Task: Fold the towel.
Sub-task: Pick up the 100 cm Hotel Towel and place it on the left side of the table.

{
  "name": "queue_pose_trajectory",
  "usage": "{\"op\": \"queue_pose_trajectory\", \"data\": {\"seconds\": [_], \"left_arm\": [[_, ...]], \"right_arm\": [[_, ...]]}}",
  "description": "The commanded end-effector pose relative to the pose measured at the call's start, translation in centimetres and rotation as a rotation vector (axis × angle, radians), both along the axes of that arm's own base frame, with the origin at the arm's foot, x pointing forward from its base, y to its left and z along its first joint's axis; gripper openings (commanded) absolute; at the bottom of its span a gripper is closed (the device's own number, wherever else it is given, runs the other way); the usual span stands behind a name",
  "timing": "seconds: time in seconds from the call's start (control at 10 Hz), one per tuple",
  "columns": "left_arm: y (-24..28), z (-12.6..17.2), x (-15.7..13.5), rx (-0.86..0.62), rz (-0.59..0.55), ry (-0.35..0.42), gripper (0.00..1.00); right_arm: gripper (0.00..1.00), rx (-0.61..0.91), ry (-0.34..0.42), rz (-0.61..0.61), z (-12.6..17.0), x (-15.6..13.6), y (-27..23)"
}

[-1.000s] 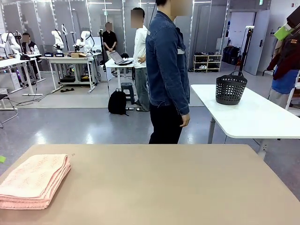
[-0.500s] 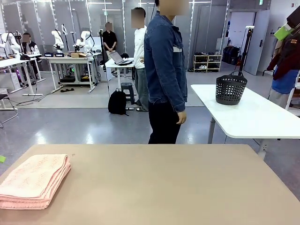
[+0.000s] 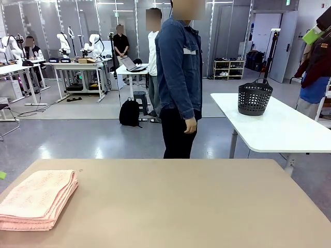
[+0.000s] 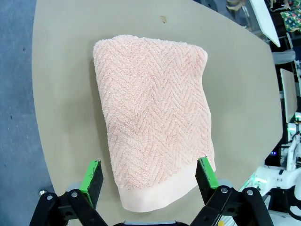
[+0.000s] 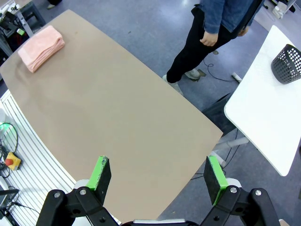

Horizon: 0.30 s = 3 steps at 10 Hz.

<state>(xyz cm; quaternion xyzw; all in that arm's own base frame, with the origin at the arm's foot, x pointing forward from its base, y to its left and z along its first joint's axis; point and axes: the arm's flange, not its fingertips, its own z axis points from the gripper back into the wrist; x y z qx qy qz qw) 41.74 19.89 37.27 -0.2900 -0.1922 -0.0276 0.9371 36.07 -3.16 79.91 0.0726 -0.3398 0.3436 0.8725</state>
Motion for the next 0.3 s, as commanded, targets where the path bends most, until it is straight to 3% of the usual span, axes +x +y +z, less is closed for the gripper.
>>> {"op": "queue_pose_trajectory", "data": {"seconds": [0.0,0.2], "left_arm": [[0.31,0.00,0.43,0.003,-0.005,-0.014,1.00],[0.31,0.00,0.43,0.003,-0.005,-0.014,1.00]], "right_arm": [[1.00,-0.002,0.008,-0.001,0.03,0.02,-0.01],[1.00,-0.002,0.008,-0.001,0.03,0.02,-0.01]]}}
